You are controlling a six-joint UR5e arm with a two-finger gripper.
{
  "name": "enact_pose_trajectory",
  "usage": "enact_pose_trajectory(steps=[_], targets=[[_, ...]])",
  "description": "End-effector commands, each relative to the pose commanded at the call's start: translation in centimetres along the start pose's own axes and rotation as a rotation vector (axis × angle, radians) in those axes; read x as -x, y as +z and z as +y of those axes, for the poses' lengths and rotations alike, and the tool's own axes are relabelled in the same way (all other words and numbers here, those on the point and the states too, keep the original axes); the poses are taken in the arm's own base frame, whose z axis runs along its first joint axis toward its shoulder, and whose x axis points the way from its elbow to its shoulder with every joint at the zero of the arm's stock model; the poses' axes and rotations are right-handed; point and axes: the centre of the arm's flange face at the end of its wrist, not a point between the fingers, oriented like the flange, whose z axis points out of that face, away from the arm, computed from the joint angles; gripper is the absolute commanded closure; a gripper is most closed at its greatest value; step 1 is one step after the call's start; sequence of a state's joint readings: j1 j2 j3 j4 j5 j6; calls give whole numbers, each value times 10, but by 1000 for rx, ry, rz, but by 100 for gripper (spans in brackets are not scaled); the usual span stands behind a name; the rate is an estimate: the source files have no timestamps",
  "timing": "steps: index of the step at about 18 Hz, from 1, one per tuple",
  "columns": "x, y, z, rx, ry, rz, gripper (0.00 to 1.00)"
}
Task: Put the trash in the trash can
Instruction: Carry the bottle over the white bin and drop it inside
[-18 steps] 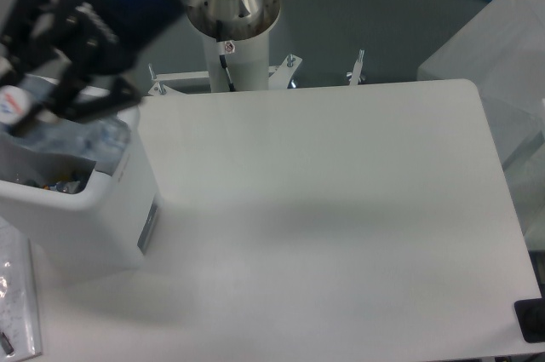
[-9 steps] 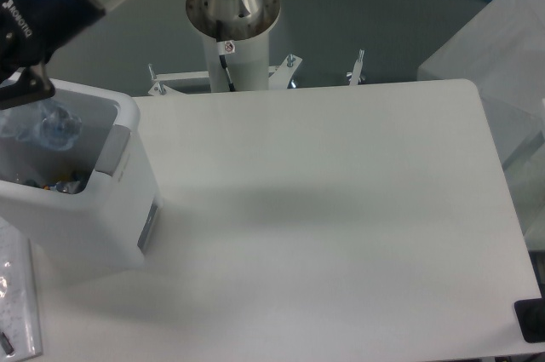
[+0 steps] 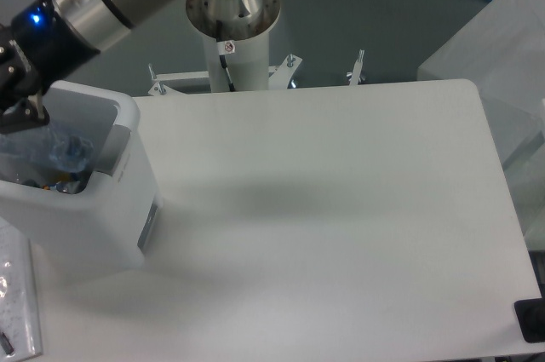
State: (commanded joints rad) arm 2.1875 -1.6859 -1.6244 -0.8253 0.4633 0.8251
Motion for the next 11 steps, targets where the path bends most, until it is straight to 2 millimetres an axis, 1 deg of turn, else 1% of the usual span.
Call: enact_pose_trajectory(steps=[1,3,4,5,6,9,10,11], targets=[[-2,1,5,4,6,3,37],[-5,2,11,14,30,0,30],[-5,3,16,24,31,-3,20],[-4,5,21,33,30,-6,3],[-5,5,24,40,30,-8,1],[-8,-1,16,38,42,-20,0],[-5,-5,12,39,47,-35,0],[3,-15,11,51,42,-69,0]])
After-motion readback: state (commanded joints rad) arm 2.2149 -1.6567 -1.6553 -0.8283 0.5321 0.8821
